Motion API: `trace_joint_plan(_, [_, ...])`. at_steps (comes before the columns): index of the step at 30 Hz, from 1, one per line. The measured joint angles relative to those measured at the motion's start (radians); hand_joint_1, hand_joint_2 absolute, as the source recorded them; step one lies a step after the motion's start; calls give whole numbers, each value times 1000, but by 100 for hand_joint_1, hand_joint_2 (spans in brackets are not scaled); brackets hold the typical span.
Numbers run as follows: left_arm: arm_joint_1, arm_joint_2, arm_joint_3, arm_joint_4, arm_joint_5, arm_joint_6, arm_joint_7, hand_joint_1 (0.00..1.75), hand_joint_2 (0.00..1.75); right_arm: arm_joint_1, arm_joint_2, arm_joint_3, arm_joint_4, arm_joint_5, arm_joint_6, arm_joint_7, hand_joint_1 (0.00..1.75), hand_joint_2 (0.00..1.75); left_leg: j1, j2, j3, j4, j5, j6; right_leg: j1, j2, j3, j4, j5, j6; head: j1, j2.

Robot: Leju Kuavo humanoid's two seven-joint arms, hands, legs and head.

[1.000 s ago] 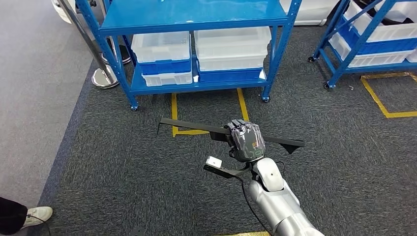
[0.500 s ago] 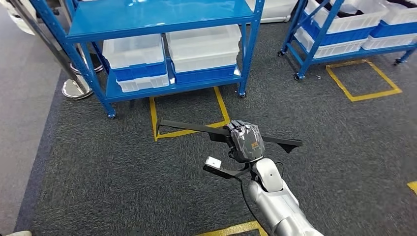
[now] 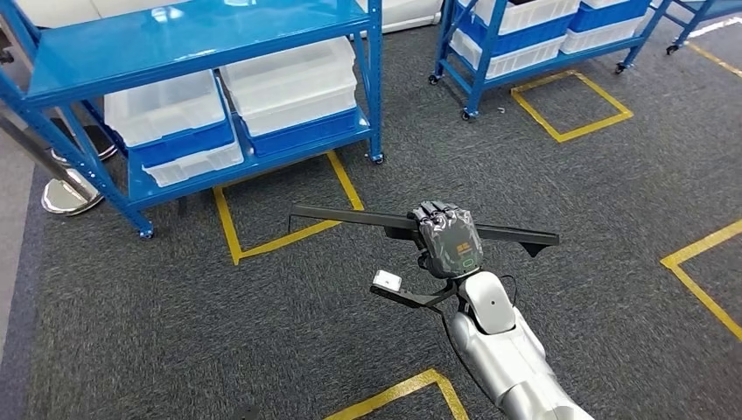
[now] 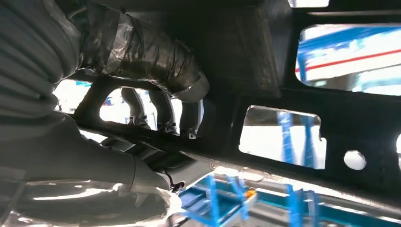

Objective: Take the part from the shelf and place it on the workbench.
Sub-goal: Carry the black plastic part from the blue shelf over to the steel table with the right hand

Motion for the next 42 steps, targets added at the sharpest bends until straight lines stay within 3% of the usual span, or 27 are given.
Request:
trace_joint_plan(2, [1, 0, 3, 0, -1, 0, 0, 0, 175, -1, -2, 0, -10, 5, 0, 2, 169, 175, 2, -59, -46, 112, -69, 0, 0, 24, -5, -2, 7, -14, -1, 0])
trace_joint_plan(4, [4, 0, 6, 0, -5, 0, 1, 0, 175, 3, -4, 0, -22, 24, 0, 9, 169, 175, 0, -81, -101, 239, -117, 3, 5, 53, -11, 0, 11, -20, -2, 0])
trace_joint_plan(5, [5, 0, 6, 0, -8, 0, 0, 0, 175, 6, -5, 0, -30, 37, 0, 13, 169, 175, 0, -84, -111, 262, -115, 5, 7, 69, -14, 2, 12, -21, -2, 0])
trace_joint_plan(6, [4, 0, 7, 0, -11, 0, 0, 0, 175, 8, -7, 0, -41, 48, 0, 16, 169, 175, 0, -86, -102, 243, -93, 8, 9, 84, -16, 5, 13, -21, -2, 0])
trace_joint_plan(7, [4, 0, 7, 0, -13, 0, 0, 0, 175, 10, -9, 0, -52, 56, 0, 18, 169, 175, 0, -93, -76, 189, -58, 12, 9, 99, -17, 10, 13, -20, -2, 0])
trace_joint_plan(9, [3, 0, 10, 0, -15, 0, -1, 0, 175, 8, -12, 0, -76, 64, 0, 19, 169, 175, 2, -137, -19, 64, -4, 21, 9, 127, -26, 22, 13, -16, -1, 0])
trace_joint_plan(11, [0, 1, 14, 0, -16, 0, -2, 0, 175, 5, -13, 0, -97, 68, 0, 21, 169, 175, 2, -171, 3, 8, 4, 24, 6, 151, -41, 29, 18, -2, -1, 0])
trace_joint_plan(13, [-2, 0, 18, 0, -17, 0, -2, 0, 175, 6, -18, 0, -112, 70, 0, 23, 169, 175, 1, -157, 4, -2, 8, 28, 2, 169, -51, 25, 28, 15, -2, 0])
trace_joint_plan(14, [-3, 0, 20, 0, -17, 1, -2, 0, 175, 6, -21, 0, -118, 70, 0, 23, 169, 175, 3, -145, 5, -9, 14, 33, 3, 158, -54, 27, 26, 21, 0, 0])
trace_joint_plan(15, [-4, -1, 22, 0, -18, 1, -3, 0, 175, 5, -24, -1, -124, 71, 0, 24, 169, 175, 5, -131, 6, -15, 20, 40, 5, 134, -63, 44, 14, 27, 3, 0])
trace_joint_plan(17, [-4, -2, 26, 0, -21, 1, -3, 0, 175, 2, -27, -1, -136, 73, 0, 24, 169, 175, 4, -103, 7, -23, 27, 49, 6, 73, -102, 132, -42, 38, 9, 0])
trace_joint_plan(19, [-2, -3, 30, 0, -26, 1, -3, 0, 175, 1, -28, -1, -146, 74, 0, 24, 169, 175, 2, -75, 5, -23, 28, 51, 1, 50, -152, 248, -94, 47, 11, 0])
trace_joint_plan(20, [-2, -2, 32, 0, -28, 1, -3, 0, 175, 2, -29, -1, -149, 75, 0, 24, 169, 175, 2, -60, 5, -23, 27, 51, -2, 46, -160, 274, -98, 51, 11, 0])
trace_joint_plan(21, [-3, -2, 33, 0, -29, 1, -2, 0, 175, 2, -31, -1, -152, 75, 0, 24, 169, 175, 2, -47, 5, -23, 27, 50, -4, 41, -151, 263, -84, 53, 11, 0])
trace_joint_plan(23, [-4, -3, 35, 0, -30, 1, -1, 0, 175, 0, -34, -2, -161, 76, 0, 24, 169, 175, 2, -23, 8, -23, 23, 45, -5, 15, -83, 147, -28, 52, 11, 0])
trace_joint_plan(25, [-6, -3, 38, 0, -31, 1, 0, 0, 175, -5, -35, -2, -170, 77, 0, 24, 169, 175, -4, -3, 12, -22, 18, 34, 5, -24, -26, 39, 4, 39, 10, 0])
trace_joint_plan(26, [-7, -3, 39, 0, -31, 1, 0, 0, 175, -7, -36, -2, -173, 77, 0, 25, 169, 175, -8, 7, 14, -22, 17, 29, 10, -33, -17, 17, 6, 31, 9, 0])
trace_joint_plan(29, [-10, -3, 40, 0, -32, 1, 1, 0, 175, -8, -40, -3, -176, 78, 0, 26, 169, 175, -8, 26, 20, -24, 10, 12, 13, -4, -20, 9, 9, 10, 8, 0])
trace_joint_plan(31, [-11, -4, 42, 0, -32, 1, 1, 0, 175, -11, -42, -4, -179, 78, 0, 26, 169, 175, -3, -11, 3, 22, -26, 6, 8, 19, -18, 1, 16, -4, 8, 0])
trace_joint_plan(33, [-10, -4, 46, 0, -32, 1, 2, 0, 175, -14, -41, -4, -181, 78, 0, 27, 169, 175, -3, -63, -53, 142, -88, 7, 8, 43, -18, -3, 19, -13, 7, 0])
trace_joint_plan(35, [-7, -4, 48, 0, -32, 1, 2, 0, 175, -12, -41, -4, -181, 78, 0, 27, 169, 175, -5, -79, -105, 244, -116, 10, 12, 71, -19, -1, 20, -16, 7, 0])
trace_joint_plan(36, [-6, -4, 49, 0, -32, 1, 2, 0, 175, -10, -41, -4, -181, 78, 0, 27, 169, 175, -5, -82, -110, 246, -99, 13, 13, 87, -19, 1, 20, -17, 7, 0])
trace_joint_plan(37, [-5, -4, 50, 0, -32, 1, 2, 0, 175, -9, -41, -4, -181, 78, 0, 27, 169, 175, -5, -87, -98, 210, -66, 16, 14, 104, -19, 4, 20, -17, 7, 0])
trace_joint_plan(39, [-5, -3, 52, 0, -34, 0, 2, 0, 175, -10, -41, -4, -182, 78, 0, 28, 169, 175, -3, -129, -52, 90, 4, 23, 15, 133, -23, 13, 18, -14, 7, 0])
trace_joint_plan(41, [-6, -3, 53, 0, -39, 0, 2, 0, 175, -12, -42, -4, -182, 79, 0, 29, 169, 175, -1, -174, -25, 16, 24, 26, 11, 158, -37, 22, 19, -4, 8, 0])
trace_joint_plan(42, [-6, -2, 54, 0, -42, 0, 2, 0, 175, -12, -42, -4, -182, 79, 0, 30, 169, 175, -1, -181, -22, 7, 20, 28, 8, 171, -44, 23, 22, 3, 8, 0])
